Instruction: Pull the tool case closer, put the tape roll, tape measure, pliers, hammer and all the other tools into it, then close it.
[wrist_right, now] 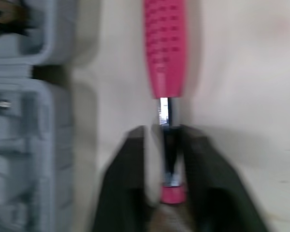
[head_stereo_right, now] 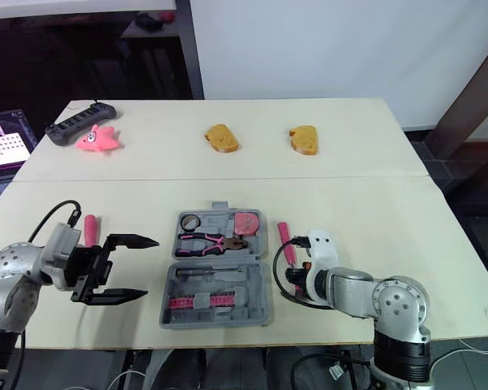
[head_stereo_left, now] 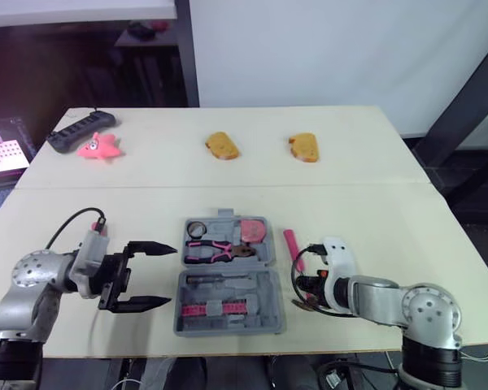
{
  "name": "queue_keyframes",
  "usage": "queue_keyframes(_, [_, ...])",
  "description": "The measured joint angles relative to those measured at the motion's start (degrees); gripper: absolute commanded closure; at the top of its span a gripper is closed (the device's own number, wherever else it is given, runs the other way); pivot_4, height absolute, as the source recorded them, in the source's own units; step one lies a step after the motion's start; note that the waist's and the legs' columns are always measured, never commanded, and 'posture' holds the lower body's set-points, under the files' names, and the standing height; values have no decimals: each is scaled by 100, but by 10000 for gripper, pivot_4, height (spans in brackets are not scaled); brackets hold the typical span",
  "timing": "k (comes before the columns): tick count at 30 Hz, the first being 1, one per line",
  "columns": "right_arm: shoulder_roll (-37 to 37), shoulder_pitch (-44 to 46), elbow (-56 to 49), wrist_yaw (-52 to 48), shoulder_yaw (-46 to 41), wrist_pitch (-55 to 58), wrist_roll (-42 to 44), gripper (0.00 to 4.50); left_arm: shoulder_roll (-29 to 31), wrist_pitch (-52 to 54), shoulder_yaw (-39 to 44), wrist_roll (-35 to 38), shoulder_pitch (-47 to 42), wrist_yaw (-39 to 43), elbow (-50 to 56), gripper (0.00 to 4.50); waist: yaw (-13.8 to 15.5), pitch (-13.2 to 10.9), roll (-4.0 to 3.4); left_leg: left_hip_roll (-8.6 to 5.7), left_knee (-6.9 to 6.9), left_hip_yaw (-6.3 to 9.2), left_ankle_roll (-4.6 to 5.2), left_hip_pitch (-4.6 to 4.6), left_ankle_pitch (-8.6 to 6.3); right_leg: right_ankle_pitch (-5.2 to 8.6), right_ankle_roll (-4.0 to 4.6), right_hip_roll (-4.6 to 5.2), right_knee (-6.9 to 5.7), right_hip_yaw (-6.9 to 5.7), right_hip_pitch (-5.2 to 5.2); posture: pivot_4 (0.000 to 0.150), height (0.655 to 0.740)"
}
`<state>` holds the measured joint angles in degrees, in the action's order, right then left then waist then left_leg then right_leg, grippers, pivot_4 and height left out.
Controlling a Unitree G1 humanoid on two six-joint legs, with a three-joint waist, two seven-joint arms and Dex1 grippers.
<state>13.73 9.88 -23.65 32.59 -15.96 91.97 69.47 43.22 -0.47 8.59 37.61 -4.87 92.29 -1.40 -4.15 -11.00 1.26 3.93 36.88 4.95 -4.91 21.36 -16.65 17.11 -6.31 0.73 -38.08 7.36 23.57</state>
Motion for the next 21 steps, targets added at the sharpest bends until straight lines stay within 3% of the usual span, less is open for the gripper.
queue_keyframes(4, [-220, -24, -177, 345, -187, 19, 438, 427, 46, 3, 5, -5, 24, 0, 0, 0, 24, 6, 8, 0, 2, 0, 0, 6, 0, 1, 1, 4, 3, -1, 0, 1500, 7400])
queue_keyframes(9, [548, 12, -1113, 445, -124, 6, 509, 427, 113, 6, 13, -3, 34, 0, -12, 0, 16, -16, -28, -1, -4, -1, 0, 20, 0, 0, -2, 3, 2, 0, 20, 1500, 7400])
queue_keyframes(12, [1338, 30, -2463, 69, 602, -234, 144, 427, 116, 16, 17, -5, 2, 0, -18, 0, -3, -15, -31, 0, -34, 0, -1, 17, 1, 0, -2, -2, -3, 1, 42, 1500, 7400])
queue_keyframes(16, [1754, -644, -3310, -195, 1702, -1054, -1047, 427, 112, 41, 15, -9, -13, -1, -60, 0, 30, -10, -23, 0, -68, 2, -12, 20, 8, 0, -7, -1, 0, -2, 56, 1500, 7400])
queue_keyframes(21, [1761, -1611, -3100, -423, 2439, -2332, -2626, 427, 116, 145, 3, -14, -160, 0, -209, 0, 12, -10, -19, -5, -61, -9, -15, 28, 9, 1, -10, 6, 6, 4, 61, 1500, 7400])
